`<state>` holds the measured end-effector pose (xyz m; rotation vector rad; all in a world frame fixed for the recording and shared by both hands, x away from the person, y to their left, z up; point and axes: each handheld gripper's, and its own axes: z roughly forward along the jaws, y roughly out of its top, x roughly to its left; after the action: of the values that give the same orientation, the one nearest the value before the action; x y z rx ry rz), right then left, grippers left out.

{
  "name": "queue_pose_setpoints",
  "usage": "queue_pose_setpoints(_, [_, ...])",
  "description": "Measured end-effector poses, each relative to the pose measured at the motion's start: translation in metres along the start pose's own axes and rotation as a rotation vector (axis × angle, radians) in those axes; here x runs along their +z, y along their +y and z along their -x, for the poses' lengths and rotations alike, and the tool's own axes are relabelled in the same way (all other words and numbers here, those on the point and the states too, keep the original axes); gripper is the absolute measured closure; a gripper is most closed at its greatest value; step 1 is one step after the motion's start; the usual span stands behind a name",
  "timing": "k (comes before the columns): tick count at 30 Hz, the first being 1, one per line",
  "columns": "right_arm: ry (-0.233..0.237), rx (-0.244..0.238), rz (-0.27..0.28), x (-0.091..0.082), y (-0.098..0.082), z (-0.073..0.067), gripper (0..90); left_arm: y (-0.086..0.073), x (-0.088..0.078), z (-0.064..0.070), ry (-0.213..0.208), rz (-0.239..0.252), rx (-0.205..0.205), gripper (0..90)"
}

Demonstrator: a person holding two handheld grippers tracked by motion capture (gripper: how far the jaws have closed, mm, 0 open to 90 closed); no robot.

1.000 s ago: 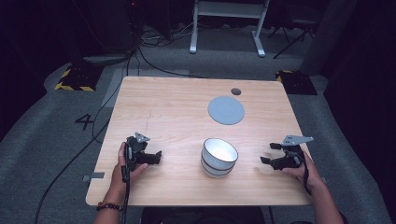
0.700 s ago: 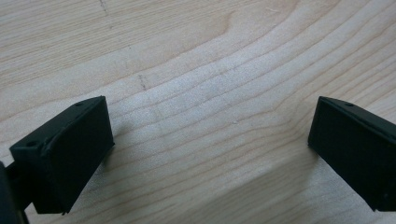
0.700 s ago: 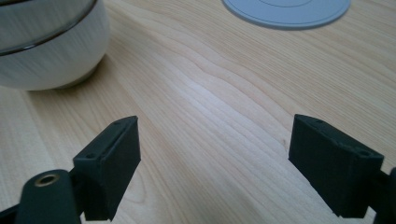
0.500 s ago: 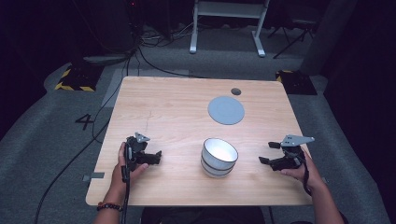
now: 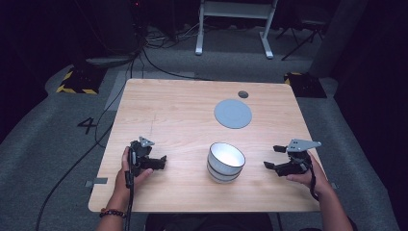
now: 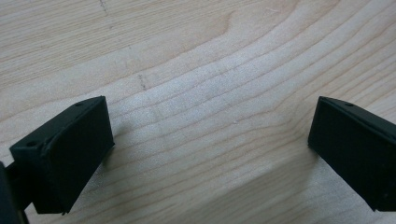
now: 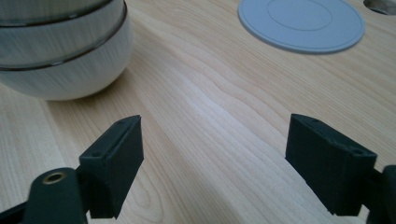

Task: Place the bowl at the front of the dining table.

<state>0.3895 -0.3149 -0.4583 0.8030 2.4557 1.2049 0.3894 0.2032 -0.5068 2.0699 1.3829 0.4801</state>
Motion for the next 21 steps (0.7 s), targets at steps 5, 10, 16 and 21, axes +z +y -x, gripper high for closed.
queue_pose_setpoints(5, [0.012, -0.013, 0.018, -0.001, 0.005, -0.003, 19.4, 0.000, 0.000, 0.000, -0.001, -0.001, 0.001, 0.1])
queue_pose_setpoints(10, [0.042, -0.042, 0.016, 0.001, 0.011, -0.009, 22.2, 0.000, 0.000, 0.000, 0.005, 0.000, 0.002, 0.1])
queue_pose_setpoints(16, [0.058, -0.077, 0.006, 0.008, 0.018, -0.017, 21.6, 0.000, 0.000, 0.000, 0.006, -0.001, 0.002, 0.1])
queue_pose_setpoints(21, [0.091, -0.102, 0.005, 0.015, 0.027, -0.028, 21.5, 0.000, 0.000, 0.000, 0.005, -0.001, 0.001, 0.1])
